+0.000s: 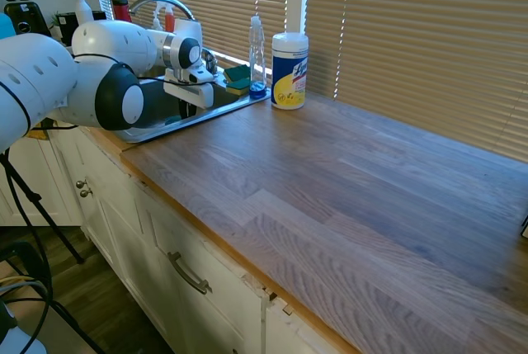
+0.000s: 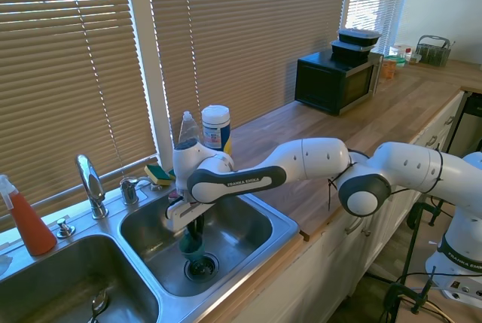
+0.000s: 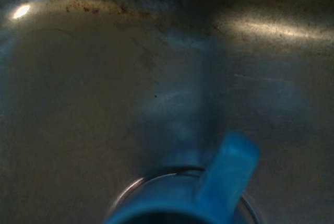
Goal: Put the mug in the sink
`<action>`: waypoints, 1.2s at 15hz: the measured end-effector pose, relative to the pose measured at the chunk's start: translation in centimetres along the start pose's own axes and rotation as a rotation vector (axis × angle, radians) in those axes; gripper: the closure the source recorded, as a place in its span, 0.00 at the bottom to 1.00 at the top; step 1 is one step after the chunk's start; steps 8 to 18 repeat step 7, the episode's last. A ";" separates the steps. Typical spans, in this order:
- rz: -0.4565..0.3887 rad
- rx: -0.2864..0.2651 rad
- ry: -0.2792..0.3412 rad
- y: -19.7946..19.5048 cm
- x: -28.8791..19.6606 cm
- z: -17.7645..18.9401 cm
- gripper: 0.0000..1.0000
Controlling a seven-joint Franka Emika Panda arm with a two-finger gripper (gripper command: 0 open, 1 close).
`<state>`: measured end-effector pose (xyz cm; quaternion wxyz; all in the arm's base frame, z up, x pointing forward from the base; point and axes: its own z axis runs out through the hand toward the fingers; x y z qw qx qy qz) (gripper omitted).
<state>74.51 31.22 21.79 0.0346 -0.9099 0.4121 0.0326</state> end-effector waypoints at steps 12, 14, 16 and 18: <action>0.014 0.050 0.028 -0.8 -0.8 -5.4 0.00; 0.014 0.050 0.028 -0.8 -0.8 -5.4 0.00; 0.014 0.050 0.028 -0.8 -0.8 -5.4 0.00; 0.014 0.050 0.028 -0.8 -0.8 -5.4 0.00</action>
